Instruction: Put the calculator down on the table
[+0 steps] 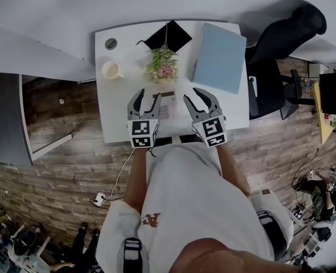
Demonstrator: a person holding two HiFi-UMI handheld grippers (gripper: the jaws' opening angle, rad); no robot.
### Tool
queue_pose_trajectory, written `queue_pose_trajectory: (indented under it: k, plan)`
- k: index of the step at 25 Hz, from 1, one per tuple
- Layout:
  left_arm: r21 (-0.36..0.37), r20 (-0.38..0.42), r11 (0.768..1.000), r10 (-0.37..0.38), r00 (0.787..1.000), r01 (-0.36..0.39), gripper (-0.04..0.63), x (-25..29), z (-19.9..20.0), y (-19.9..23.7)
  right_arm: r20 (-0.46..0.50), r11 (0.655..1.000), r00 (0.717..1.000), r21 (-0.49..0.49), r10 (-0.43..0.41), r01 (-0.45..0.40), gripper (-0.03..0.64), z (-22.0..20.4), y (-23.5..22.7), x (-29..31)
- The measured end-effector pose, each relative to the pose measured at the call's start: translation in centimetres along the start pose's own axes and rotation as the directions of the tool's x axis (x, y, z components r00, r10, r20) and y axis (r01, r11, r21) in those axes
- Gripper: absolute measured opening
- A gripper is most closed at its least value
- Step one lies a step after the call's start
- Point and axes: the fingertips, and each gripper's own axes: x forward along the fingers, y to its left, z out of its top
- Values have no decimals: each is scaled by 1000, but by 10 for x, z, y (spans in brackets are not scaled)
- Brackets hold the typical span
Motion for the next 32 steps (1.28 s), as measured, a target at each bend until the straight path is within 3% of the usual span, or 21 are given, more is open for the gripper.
queue_pose_trajectory:
  k: [9, 18, 26, 32]
  plan:
    - [102, 166, 995, -23, 986, 7, 130, -21, 78, -7, 145, 997, 988, -33, -59, 64, 81, 58, -15, -22]
    - [214, 300, 977, -86, 950, 21, 2, -47, 140, -25, 278, 993, 957, -61, -82, 103, 6, 119, -17, -49]
    - [269, 355, 963, -118, 927, 20, 2, -70, 174, -39, 346, 990, 934, -78, -84, 118, 6, 152, -14, -67]
    - [260, 350, 965, -111, 930, 17, 3, -77, 171, -42, 345, 989, 934, -68, -96, 127, 6, 150, -11, -71]
